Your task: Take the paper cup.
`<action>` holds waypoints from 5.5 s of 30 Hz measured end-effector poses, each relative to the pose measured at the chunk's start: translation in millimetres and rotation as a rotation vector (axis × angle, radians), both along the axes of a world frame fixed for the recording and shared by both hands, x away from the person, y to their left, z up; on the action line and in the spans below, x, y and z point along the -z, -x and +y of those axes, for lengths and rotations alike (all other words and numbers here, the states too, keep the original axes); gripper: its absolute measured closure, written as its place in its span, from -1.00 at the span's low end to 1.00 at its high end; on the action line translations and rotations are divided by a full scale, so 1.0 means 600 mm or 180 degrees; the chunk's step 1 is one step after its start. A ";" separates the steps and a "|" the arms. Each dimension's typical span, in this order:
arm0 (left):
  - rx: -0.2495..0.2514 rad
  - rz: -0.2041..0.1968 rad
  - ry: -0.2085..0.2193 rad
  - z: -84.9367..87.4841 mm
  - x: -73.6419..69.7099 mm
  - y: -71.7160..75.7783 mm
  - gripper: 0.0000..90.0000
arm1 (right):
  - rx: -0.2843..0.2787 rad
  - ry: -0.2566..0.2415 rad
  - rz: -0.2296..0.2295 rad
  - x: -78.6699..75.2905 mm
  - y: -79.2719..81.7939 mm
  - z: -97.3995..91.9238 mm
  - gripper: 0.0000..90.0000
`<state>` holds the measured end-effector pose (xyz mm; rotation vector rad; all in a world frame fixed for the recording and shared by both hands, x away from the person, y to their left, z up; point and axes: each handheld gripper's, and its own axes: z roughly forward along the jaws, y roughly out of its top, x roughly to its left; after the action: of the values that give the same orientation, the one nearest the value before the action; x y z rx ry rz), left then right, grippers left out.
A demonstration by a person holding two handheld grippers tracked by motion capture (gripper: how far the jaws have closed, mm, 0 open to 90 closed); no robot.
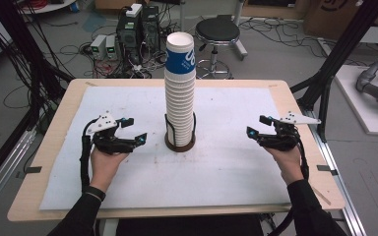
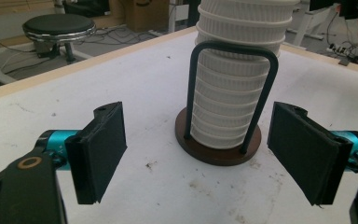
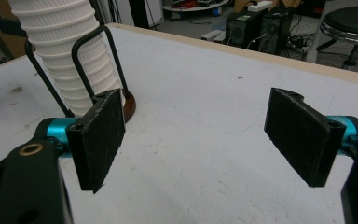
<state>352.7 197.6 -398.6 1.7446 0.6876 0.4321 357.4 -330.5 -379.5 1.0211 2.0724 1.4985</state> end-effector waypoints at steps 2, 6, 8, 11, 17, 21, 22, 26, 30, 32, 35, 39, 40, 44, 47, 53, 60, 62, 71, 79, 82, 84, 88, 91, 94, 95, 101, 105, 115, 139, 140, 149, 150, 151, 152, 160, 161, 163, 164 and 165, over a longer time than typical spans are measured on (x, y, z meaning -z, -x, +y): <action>0.0006 0.0011 0.0027 0.000 -0.002 0.001 -0.57 | 0.0009 -0.0007 -0.0002 0.000 0.000 0.000 -0.54; 0.0032 -0.0019 0.0052 -0.002 -0.013 0.004 -0.57 | -0.0013 -0.0015 -0.0010 -0.001 -0.001 0.001 -0.54; 0.0088 -0.0065 0.0064 -0.010 -0.026 0.006 -0.60 | -0.0059 -0.0018 -0.0001 0.000 -0.002 0.004 -0.54; 0.0124 -0.0111 0.0090 -0.017 -0.038 0.008 -0.60 | -0.0093 -0.0019 0.0010 0.000 -0.001 0.005 -0.55; 0.0203 -0.0093 0.0138 -0.024 -0.066 0.003 -0.61 | -0.0116 -0.0026 -0.0005 -0.002 0.000 0.005 -0.55; 0.0252 -0.0081 0.0178 -0.030 -0.084 -0.002 -0.62 | -0.0113 -0.0023 0.0002 -0.001 0.000 0.005 -0.55; 0.0279 -0.0095 0.0173 -0.032 -0.088 -0.004 -0.67 | -0.0114 -0.0020 -0.0001 -0.001 0.000 0.006 -0.55; 0.0368 -0.0100 0.0170 -0.043 -0.101 -0.010 -0.74 | -0.0110 -0.0019 -0.0003 -0.002 0.000 0.006 -0.55; 0.0408 -0.0132 0.0213 -0.051 -0.116 -0.015 -0.77 | -0.0121 -0.0023 -0.0007 -0.002 -0.001 0.006 -0.55; 0.0463 -0.0196 0.0222 -0.061 -0.136 -0.020 -0.78 | -0.0140 -0.0014 -0.0009 -0.002 0.000 0.008 -0.55; 0.0512 -0.0236 0.0195 -0.071 -0.155 -0.026 -0.81 | -0.0149 -0.0015 -0.0006 -0.002 0.000 0.009 -0.55; 0.0540 -0.0248 0.0219 -0.080 -0.173 -0.037 -0.84 | -0.0150 -0.0016 -0.0016 -0.003 0.000 0.009 -0.55; 0.0540 -0.0248 0.0219 -0.080 -0.173 -0.037 -0.84 | -0.0150 -0.0016 -0.0016 -0.003 0.000 0.009 -0.55; 0.0567 -0.0266 0.0201 -0.091 -0.189 -0.048 -0.84 | -0.0151 -0.0021 -0.0008 -0.003 0.000 0.008 -0.55; 0.0599 -0.0308 0.0193 -0.100 -0.200 -0.053 -0.84 | -0.0156 -0.0019 -0.0018 -0.003 -0.001 0.009 -0.55; 0.0639 -0.0301 0.0232 -0.111 -0.217 -0.070 -0.84 | -0.0157 -0.0024 -0.0015 -0.003 -0.001 0.009 -0.55; 0.0668 -0.0281 0.0232 -0.122 -0.230 -0.084 -0.84 | -0.0174 -0.0026 -0.0004 -0.002 -0.001 0.010 -0.55; 0.0715 -0.0244 0.0254 -0.128 -0.231 -0.090 -0.84 | -0.0180 -0.0027 -0.0006 -0.002 -0.001 0.010 -0.55; 0.0770 -0.0241 0.0209 -0.141 -0.234 -0.103 -0.84 | -0.0197 -0.0035 0.0002 -0.002 -0.001 0.011 -0.55; 0.0825 -0.0222 0.0195 -0.155 -0.233 -0.114 -0.84 | -0.0241 -0.0041 0.0006 -0.003 -0.001 0.013 -0.55; 0.0851 -0.0207 0.0220 -0.156 -0.231 -0.117 -0.84 | -0.0262 -0.0043 0.0026 -0.003 -0.001 0.015 -0.55; 0.0872 -0.0219 0.0242 -0.156 -0.230 -0.118 -0.84 | -0.0274 -0.0044 0.0018 -0.003 -0.002 0.015 -0.55; 0.0904 -0.0217 0.0341 -0.156 -0.230 -0.121 -0.84 | -0.0293 -0.0039 0.0010 -0.004 -0.001 0.018 -0.55; 0.0925 -0.0204 0.0335 -0.156 -0.228 -0.122 -0.81 | -0.0312 -0.0049 0.0032 -0.004 -0.001 0.020 -0.55; 0.0958 -0.0211 0.0333 -0.157 -0.228 -0.123 -0.76 | -0.0340 -0.0064 0.0025 -0.007 -0.001 0.022 -0.55; 0.0953 -0.0217 0.0333 -0.158 -0.228 -0.123 -0.76 | -0.0348 -0.0069 0.0034 -0.008 -0.001 0.023 -0.55; 0.0948 -0.0210 0.0335 -0.158 -0.228 -0.122 -0.75 | -0.0446 -0.0060 0.0007 -0.023 0.000 0.036 -0.55; 0.0947 -0.0207 0.0338 -0.158 -0.228 -0.123 -0.76 | -0.0471 -0.0102 -0.0051 -0.039 -0.001 0.044 -0.55; 0.0940 -0.0189 0.0334 -0.159 -0.228 -0.122 -0.76 | -0.0502 -0.0164 -0.0134 -0.066 -0.009 0.062 -0.55; 0.0942 -0.0191 0.0321 -0.159 -0.229 -0.122 -0.75 | -0.0851 -0.0332 -0.0563 -0.235 -0.052 0.152 -0.55; 0.0943 -0.0189 0.0324 -0.159 -0.229 -0.122 -0.75 | -0.0872 -0.0359 -0.0606 -0.254 -0.056 0.161 -0.55; 0.0942 -0.0197 0.0327 -0.159 -0.228 -0.122 -0.75 | -0.1022 -0.0382 -0.0686 -0.310 -0.066 0.200 -0.55; 0.0944 -0.0203 0.0317 -0.159 -0.228 -0.123 -0.75 | -0.1069 -0.0401 -0.0692 -0.319 -0.070 0.211 -0.55; 0.0944 -0.0203 0.0317 -0.159 -0.228 -0.123 -0.75 | -0.1083 -0.0415 -0.0679 -0.324 -0.072 0.216 -0.55; 0.0943 -0.0195 0.0329 -0.159 -0.228 -0.123 -0.75 | -0.1097 -0.0424 -0.0670 -0.328 -0.074 0.221 -0.55; 0.0946 -0.0199 0.0347 -0.159 -0.227 -0.123 -0.75 | -0.1235 -0.0554 -0.0613 -0.367 -0.091 0.263 -0.55; 0.0946 -0.0199 0.0347 -0.159 -0.227 -0.123 -0.75 | -0.1244 -0.0550 -0.0592 -0.371 -0.093 0.268 -0.55; 0.0946 -0.0200 0.0351 -0.159 -0.227 -0.123 -0.75 | -0.1265 -0.0513 -0.0592 -0.378 -0.096 0.279 -0.55; 0.0946 -0.0202 0.0353 -0.159 -0.227 -0.123 -0.75 | -0.1265 -0.0513 -0.0592 -0.378 -0.096 0.279 -0.55; 0.0942 -0.0204 0.0351 -0.159 -0.227 -0.123 -0.75 | -0.1274 -0.0469 -0.0575 -0.382 -0.097 0.290 -0.55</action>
<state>426.4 102.1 -262.6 1.6869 0.3912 0.2398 415.7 -156.4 -150.0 0.5080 2.1453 1.8819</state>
